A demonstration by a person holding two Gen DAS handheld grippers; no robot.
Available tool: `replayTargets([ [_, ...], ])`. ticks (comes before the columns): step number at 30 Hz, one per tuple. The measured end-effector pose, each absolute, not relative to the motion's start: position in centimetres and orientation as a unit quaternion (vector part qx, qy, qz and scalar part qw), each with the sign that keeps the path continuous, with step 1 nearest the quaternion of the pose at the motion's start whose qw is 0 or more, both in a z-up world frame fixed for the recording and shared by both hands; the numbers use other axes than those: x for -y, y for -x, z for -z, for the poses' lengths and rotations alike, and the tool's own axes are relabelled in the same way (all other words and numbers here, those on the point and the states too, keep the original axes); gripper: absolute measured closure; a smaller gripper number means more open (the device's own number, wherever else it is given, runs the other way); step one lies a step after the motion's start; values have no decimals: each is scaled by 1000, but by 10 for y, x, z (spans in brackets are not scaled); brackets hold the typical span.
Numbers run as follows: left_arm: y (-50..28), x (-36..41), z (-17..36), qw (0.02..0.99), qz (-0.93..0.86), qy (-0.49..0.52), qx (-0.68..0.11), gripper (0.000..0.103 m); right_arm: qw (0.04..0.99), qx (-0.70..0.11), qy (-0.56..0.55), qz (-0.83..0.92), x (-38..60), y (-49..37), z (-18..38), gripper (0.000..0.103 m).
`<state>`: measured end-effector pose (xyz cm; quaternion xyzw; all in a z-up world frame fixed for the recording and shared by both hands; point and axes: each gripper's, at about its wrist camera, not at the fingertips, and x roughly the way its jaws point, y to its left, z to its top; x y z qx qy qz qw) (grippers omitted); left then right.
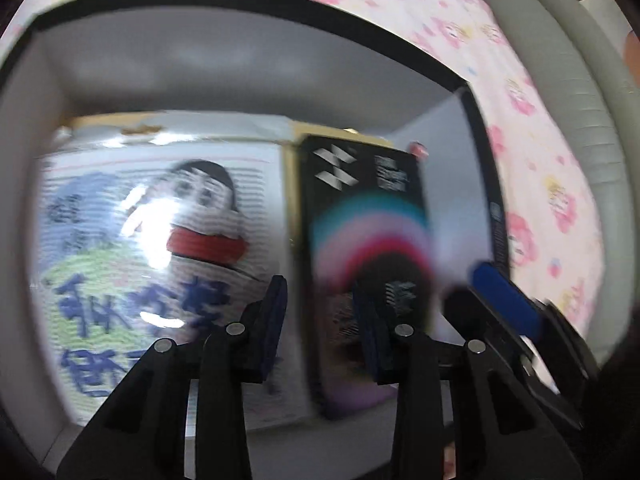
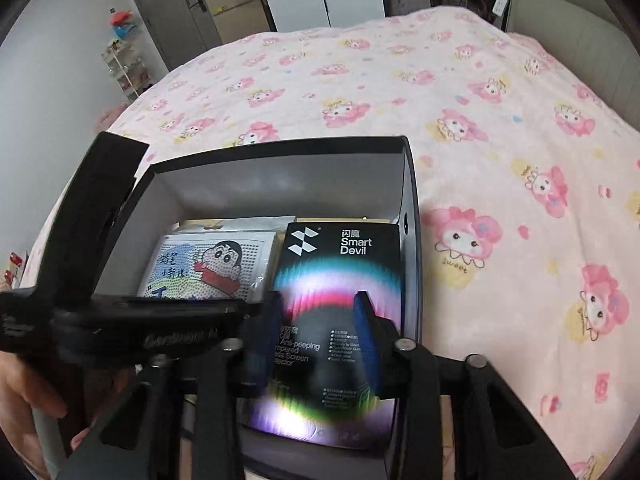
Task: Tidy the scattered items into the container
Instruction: 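Lower the Smart Devil box into the box beside the bead kit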
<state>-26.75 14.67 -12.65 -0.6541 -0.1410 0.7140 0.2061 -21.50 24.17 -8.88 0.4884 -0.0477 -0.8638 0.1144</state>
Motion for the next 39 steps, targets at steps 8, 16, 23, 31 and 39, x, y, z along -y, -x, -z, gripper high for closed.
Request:
replayTargets([
  [8, 296, -111, 99, 150, -768, 604, 151, 70, 159, 19, -512, 844, -219, 261, 72, 73],
  [16, 350, -87, 130, 80, -783, 612, 74, 70, 124, 2, -575, 808, -195, 318, 125, 73],
  [23, 346, -92, 145, 158, -738, 642, 136, 70, 149, -6, -601, 785, -200, 312, 133, 72],
  [31, 330, -83, 125, 160, -763, 606, 158, 68, 152, 27, -595, 788, -207, 286, 126, 73],
  [39, 256, -57, 61, 148, -844, 489, 164, 42, 78, 39, -510, 856, -227, 249, 72, 68],
])
